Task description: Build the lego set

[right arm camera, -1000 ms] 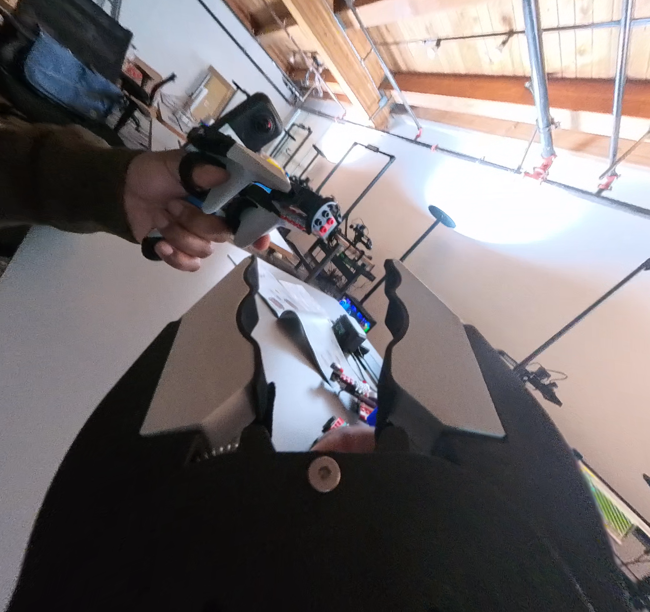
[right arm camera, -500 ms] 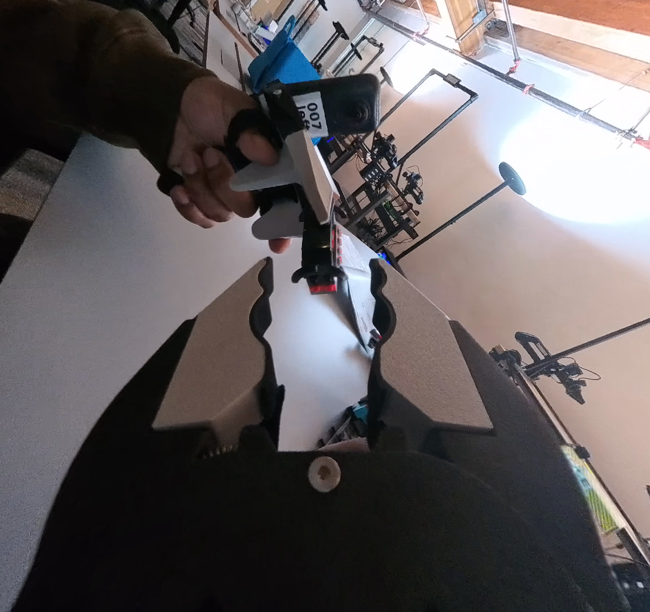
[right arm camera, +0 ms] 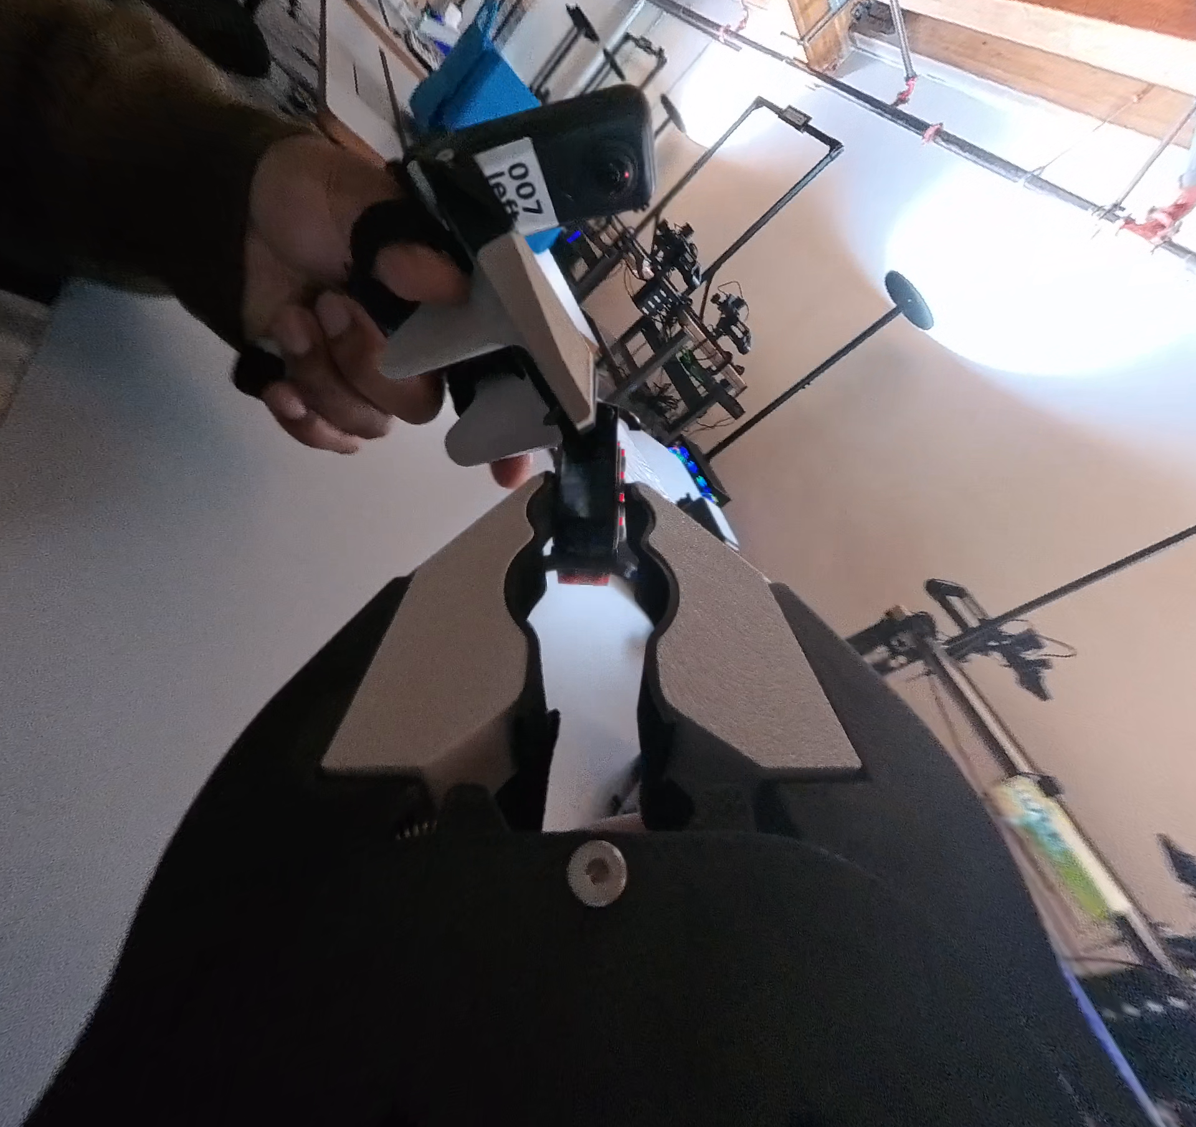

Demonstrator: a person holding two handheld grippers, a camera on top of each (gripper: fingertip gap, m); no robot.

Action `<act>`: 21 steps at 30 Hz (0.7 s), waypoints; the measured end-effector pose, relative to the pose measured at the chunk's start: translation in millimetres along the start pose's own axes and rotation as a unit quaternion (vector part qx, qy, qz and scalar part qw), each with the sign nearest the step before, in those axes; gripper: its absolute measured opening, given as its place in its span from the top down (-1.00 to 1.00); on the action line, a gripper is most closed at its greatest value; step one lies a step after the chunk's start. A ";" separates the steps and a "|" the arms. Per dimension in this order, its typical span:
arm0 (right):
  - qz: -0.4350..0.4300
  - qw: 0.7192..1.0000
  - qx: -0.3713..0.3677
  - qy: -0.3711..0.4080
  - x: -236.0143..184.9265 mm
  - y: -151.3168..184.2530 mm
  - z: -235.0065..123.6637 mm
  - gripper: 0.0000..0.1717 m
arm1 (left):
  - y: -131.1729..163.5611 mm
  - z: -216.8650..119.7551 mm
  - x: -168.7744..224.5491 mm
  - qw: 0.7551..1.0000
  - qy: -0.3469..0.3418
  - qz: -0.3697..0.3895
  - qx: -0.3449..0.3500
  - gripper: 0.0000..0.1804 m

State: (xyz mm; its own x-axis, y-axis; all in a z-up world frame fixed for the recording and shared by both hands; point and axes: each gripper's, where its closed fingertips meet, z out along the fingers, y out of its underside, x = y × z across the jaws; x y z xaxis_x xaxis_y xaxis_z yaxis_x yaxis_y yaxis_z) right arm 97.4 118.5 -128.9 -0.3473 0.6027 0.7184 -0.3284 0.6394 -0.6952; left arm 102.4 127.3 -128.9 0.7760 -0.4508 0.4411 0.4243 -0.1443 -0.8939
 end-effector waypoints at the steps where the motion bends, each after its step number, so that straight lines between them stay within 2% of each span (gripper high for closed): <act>1: 0.017 1.000 0.007 -0.006 0.7 -1.8 -1.2 0.75 | -2.5 -1.9 1.9 1.000 0.002 0.020 0.004 0.48; 4: 0.065 0.997 0.015 -0.033 -1.0 -3.9 -2.5 0.75 | -8.2 -8.6 6.2 0.995 0.001 0.097 0.010 0.31; 7: 0.102 0.993 0.024 -0.054 -3.6 -8.3 -2.9 0.75 | -6.4 -14.4 11.7 0.981 -0.002 0.195 0.002 0.29; 10: 0.143 0.987 0.023 -0.072 -4.8 -11.2 -1.9 0.75 | -0.4 -16.4 15.9 0.967 0.000 0.256 -0.013 0.29; 13: 0.187 0.977 0.020 -0.097 -7.9 -15.4 -1.9 0.75 | -0.5 -16.3 15.3 0.963 -0.002 0.269 -0.008 0.32; 21: 0.277 0.949 0.055 -0.140 -6.9 -35.8 -8.0 0.75 | 6.9 -16.2 23.8 0.972 0.047 0.228 -0.014 0.47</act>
State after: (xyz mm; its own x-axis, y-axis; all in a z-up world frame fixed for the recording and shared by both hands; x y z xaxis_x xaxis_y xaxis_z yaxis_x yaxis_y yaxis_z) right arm 118.6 95.3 -108.8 -0.7073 0.6723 0.2182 -0.1113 0.1990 -0.9737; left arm 116.3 101.2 -125.8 0.8339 -0.5519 -0.0100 0.0314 0.0655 -0.9974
